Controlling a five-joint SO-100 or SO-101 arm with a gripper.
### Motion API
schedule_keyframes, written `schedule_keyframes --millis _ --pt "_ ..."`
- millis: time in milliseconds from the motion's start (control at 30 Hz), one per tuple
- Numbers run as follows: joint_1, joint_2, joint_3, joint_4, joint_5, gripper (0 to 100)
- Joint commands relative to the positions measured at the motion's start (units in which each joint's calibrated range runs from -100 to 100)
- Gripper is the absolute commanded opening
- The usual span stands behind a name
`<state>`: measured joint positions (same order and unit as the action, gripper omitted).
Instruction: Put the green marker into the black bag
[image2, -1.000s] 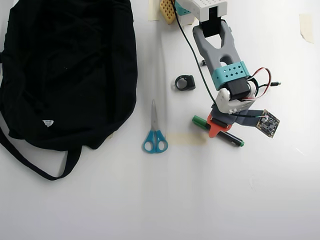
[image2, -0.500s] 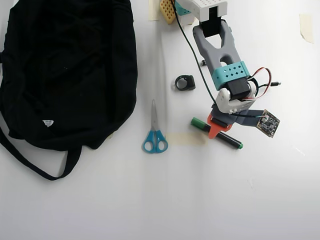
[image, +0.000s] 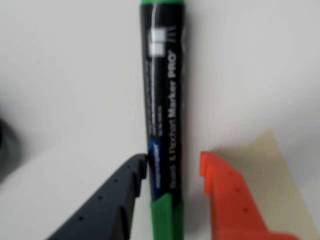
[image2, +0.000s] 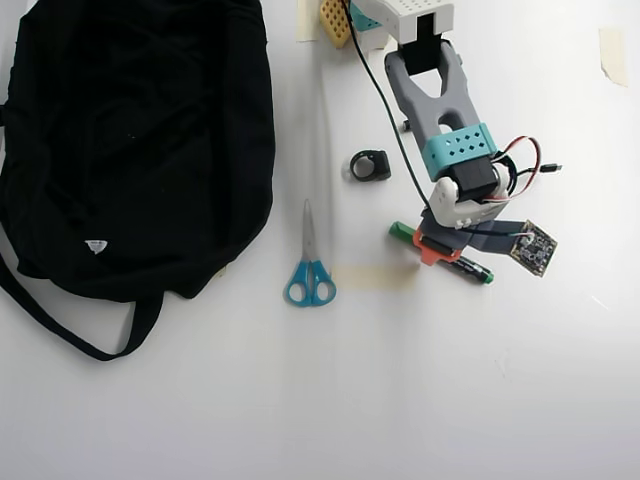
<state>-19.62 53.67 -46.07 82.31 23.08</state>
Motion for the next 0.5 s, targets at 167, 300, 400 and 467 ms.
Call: schedule_keyframes --millis 167,300,400,467 --pt "0.5 1.3 -2.4 -2.5 -0.2 13" --pt "0.6 1.3 -2.4 -2.5 -0.2 8" --pt "0.6 1.3 -2.6 -2.6 -0.1 3" --pt "0.6 1.2 -2.6 -2.6 -0.1 3"
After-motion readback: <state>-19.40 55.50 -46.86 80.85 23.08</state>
